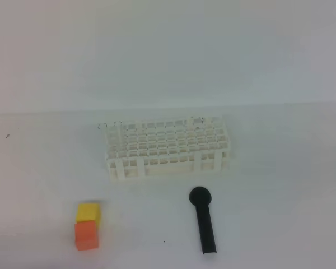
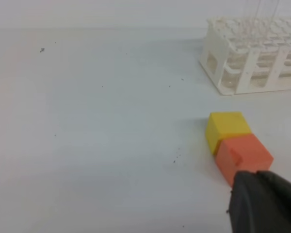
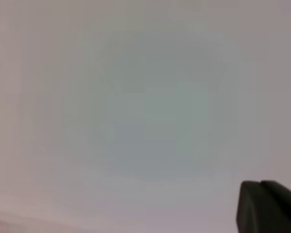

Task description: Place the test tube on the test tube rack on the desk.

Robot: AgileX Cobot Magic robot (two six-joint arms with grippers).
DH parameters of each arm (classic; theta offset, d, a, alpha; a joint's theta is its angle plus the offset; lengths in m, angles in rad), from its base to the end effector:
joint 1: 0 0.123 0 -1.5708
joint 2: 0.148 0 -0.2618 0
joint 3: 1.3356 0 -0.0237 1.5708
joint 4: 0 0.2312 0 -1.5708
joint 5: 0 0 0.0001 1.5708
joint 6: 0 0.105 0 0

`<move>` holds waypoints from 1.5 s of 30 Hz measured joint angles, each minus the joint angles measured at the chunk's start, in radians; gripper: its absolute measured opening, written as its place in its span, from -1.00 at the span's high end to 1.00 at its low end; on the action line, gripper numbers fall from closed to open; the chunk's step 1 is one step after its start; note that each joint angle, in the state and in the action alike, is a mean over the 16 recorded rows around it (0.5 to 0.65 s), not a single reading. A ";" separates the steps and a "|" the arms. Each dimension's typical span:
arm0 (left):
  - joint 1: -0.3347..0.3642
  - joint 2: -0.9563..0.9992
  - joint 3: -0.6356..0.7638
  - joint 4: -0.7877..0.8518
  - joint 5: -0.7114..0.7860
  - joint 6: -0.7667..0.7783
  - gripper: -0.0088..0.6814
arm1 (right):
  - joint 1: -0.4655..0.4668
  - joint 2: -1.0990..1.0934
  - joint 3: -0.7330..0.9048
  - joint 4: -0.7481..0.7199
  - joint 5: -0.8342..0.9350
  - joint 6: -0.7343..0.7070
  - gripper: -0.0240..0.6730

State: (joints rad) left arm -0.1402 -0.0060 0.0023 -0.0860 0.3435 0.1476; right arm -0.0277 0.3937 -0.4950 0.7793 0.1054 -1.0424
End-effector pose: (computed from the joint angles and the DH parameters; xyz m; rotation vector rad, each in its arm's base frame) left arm 0.0694 -0.0129 0.1784 0.2085 1.8109 -0.0784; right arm 0.1026 0.0050 0.3364 -0.2334 1.4416 -0.1857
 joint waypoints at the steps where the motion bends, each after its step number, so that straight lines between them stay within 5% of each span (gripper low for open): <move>1: 0.000 0.000 0.000 0.000 0.000 0.000 0.98 | -0.011 -0.037 0.036 0.008 -0.003 0.000 0.94; 12: 0.000 0.001 0.000 0.000 0.000 0.000 0.98 | -0.059 -0.242 0.284 0.016 -0.007 0.111 0.94; 28: 0.000 0.001 0.000 0.000 0.000 0.000 0.98 | -0.045 -0.272 0.394 -0.766 0.027 1.013 0.94; 45: 0.000 0.001 0.000 0.000 -0.001 0.000 0.98 | -0.038 -0.401 0.522 -0.848 0.183 1.082 0.94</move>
State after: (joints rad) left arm -0.1402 -0.0051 0.0023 -0.0860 0.3425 0.1476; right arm -0.0662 -0.0069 0.0265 -0.0687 0.2880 0.0398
